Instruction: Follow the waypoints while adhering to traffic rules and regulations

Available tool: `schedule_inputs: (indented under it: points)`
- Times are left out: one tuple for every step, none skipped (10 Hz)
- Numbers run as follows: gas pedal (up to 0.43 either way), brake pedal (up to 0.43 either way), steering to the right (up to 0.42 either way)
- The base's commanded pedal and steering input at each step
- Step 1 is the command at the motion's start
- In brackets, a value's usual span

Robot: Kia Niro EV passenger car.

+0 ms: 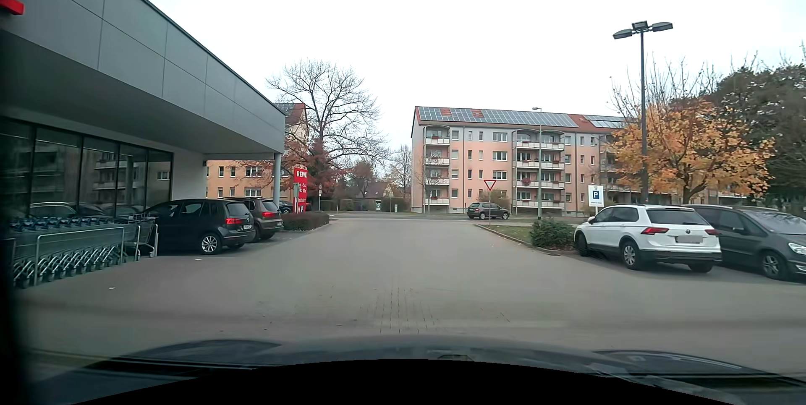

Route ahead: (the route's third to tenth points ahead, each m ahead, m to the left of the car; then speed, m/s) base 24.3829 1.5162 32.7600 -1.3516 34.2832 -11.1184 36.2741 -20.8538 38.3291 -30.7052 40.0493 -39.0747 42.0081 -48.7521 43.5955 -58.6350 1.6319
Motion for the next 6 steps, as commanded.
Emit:
schedule_inputs:
  points:
    - [0.000, 0.171, -0.124]
    - [0.000, 0.152, -0.123]
    - [0.000, 0.128, -0.120]
    - [0.000, 0.061, -0.117]
    - [0.000, 0.000, -0.112]
    - [0.000, 0.000, -0.105]
